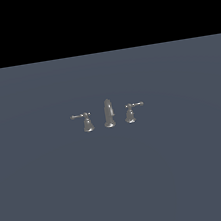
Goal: Turn on the faucet by rotating a designated handle.
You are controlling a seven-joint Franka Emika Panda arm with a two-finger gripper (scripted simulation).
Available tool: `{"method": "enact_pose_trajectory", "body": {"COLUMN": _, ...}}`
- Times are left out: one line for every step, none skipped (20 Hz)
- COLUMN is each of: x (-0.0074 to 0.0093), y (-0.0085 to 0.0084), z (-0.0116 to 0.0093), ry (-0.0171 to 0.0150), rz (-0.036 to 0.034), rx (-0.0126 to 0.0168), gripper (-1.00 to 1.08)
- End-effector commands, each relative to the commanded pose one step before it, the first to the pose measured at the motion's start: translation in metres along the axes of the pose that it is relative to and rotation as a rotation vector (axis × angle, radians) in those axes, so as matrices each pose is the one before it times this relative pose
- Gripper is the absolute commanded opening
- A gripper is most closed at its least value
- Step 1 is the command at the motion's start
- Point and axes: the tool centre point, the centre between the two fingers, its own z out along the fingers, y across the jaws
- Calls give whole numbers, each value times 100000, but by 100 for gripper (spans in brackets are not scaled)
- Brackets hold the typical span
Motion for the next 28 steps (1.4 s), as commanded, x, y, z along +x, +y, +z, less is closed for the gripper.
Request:
{"method": "enact_pose_trajectory", "body": {"x": 0, "y": 1, "z": 0, "ry": 0, "rz": 0, "rx": 0, "gripper": -100}}
{"method": "enact_pose_trajectory", "body": {"x": 4, "y": -27, "z": 14, "ry": 0, "rz": 0, "rx": 0, "gripper": -100}}
{"method": "enact_pose_trajectory", "body": {"x": 14, "y": -23, "z": 42, "ry": 3, "rz": 195, "rx": -3, "gripper": -100}}
{"method": "enact_pose_trajectory", "body": {"x": 24, "y": -60, "z": 71, "ry": 3, "rz": 249, "rx": -2, "gripper": -100}}
{"method": "enact_pose_trajectory", "body": {"x": 33, "y": -84, "z": 100, "ry": 5, "rz": 352, "rx": -2, "gripper": -100}}
{"method": "enact_pose_trajectory", "body": {"x": 43, "y": -109, "z": 129, "ry": 6, "rz": 447, "rx": -3, "gripper": -100}}
{"method": "enact_pose_trajectory", "body": {"x": 53, "y": -133, "z": 157, "ry": 7, "rz": 548, "rx": -3, "gripper": -100}}
{"method": "enact_pose_trajectory", "body": {"x": 62, "y": -158, "z": 186, "ry": 9, "rz": 646, "rx": -4, "gripper": -100}}
{"method": "enact_pose_trajectory", "body": {"x": 72, "y": -183, "z": 215, "ry": 10, "rz": 747, "rx": -4, "gripper": -100}}
{"method": "enact_pose_trajectory", "body": {"x": 82, "y": -206, "z": 244, "ry": 12, "rz": 851, "rx": -5, "gripper": -100}}
{"method": "enact_pose_trajectory", "body": {"x": 92, "y": -232, "z": 273, "ry": 13, "rz": 949, "rx": -5, "gripper": -100}}
{"method": "enact_pose_trajectory", "body": {"x": 102, "y": -256, "z": 302, "ry": 14, "rz": 1052, "rx": -5, "gripper": -100}}
{"method": "enact_pose_trajectory", "body": {"x": 112, "y": -282, "z": 331, "ry": 16, "rz": 1151, "rx": -6, "gripper": -100}}
{"method": "enact_pose_trajectory", "body": {"x": 122, "y": -307, "z": 361, "ry": 17, "rz": 1255, "rx": -6, "gripper": -100}}
{"method": "enact_pose_trajectory", "body": {"x": 132, "y": -332, "z": 391, "ry": 19, "rz": 1357, "rx": -6, "gripper": -100}}
{"method": "enact_pose_trajectory", "body": {"x": 143, "y": -358, "z": 420, "ry": 21, "rz": 1460, "rx": -6, "gripper": -100}}
{"method": "enact_pose_trajectory", "body": {"x": 154, "y": -383, "z": 450, "ry": 22, "rz": 1564, "rx": -6, "gripper": -100}}
{"method": "enact_pose_trajectory", "body": {"x": 164, "y": -410, "z": 480, "ry": 24, "rz": 1666, "rx": -6, "gripper": -100}}
{"method": "enact_pose_trajectory", "body": {"x": 175, "y": -436, "z": 511, "ry": 25, "rz": 1771, "rx": -5, "gripper": -100}}
{"method": "enact_pose_trajectory", "body": {"x": 186, "y": -463, "z": 541, "ry": 27, "rz": 1874, "rx": -5, "gripper": -100}}
{"method": "enact_pose_trajectory", "body": {"x": 197, "y": -488, "z": 570, "ry": 28, "rz": 1974, "rx": -4, "gripper": -100}}
{"method": "enact_pose_trajectory", "body": {"x": 201, "y": -500, "z": 582, "ry": 29, "rz": 2011, "rx": -3, "gripper": -100}}
{"method": "enact_pose_trajectory", "body": {"x": 202, "y": -502, "z": 584, "ry": 29, "rz": 2017, "rx": -2, "gripper": -100}}
{"method": "enact_pose_trajectory", "body": {"x": 203, "y": -504, "z": 585, "ry": 28, "rz": 2018, "rx": 0, "gripper": -100}}
{"method": "enact_pose_trajectory", "body": {"x": 204, "y": -506, "z": 586, "ry": 28, "rz": 2022, "rx": 1, "gripper": -100}}
{"method": "enact_pose_trajectory", "body": {"x": 205, "y": -509, "z": 588, "ry": 28, "rz": 2023, "rx": 3, "gripper": -100}}
{"method": "enact_pose_trajectory", "body": {"x": 206, "y": -510, "z": 589, "ry": 27, "rz": 2025, "rx": 4, "gripper": -100}}
{"method": "enact_pose_trajectory", "body": {"x": 207, "y": -512, "z": 589, "ry": 27, "rz": 2025, "rx": 6, "gripper": -100}}
